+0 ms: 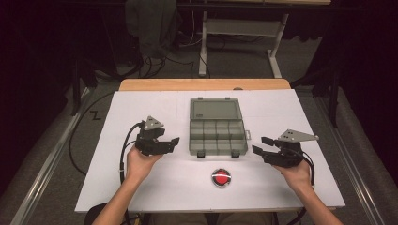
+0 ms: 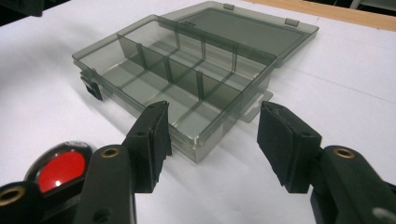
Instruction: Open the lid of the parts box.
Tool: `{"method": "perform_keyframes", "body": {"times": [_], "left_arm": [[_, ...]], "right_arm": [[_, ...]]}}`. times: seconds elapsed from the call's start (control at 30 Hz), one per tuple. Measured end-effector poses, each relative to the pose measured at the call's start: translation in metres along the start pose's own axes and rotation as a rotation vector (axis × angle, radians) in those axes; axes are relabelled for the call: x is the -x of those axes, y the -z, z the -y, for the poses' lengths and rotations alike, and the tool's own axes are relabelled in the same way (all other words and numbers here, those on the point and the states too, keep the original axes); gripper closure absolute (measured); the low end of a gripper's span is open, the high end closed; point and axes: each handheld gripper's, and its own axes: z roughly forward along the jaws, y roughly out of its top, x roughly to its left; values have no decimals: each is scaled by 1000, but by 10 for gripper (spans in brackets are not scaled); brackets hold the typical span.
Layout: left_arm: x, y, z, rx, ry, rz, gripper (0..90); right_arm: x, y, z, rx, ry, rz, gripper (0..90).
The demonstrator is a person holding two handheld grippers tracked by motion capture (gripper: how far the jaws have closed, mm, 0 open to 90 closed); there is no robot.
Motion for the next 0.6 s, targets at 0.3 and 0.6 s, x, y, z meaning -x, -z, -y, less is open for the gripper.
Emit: {"method": "perform_keyframes", "body": {"times": [0.3,0.6], "left_arm": [[2,7,15,35,-12,-12,343],[0,10,30,60,-6,-18,349]], "right_arm": [[1,6,10,33,-5,2,458],[4,12,19,62,-20,9,442]]}}
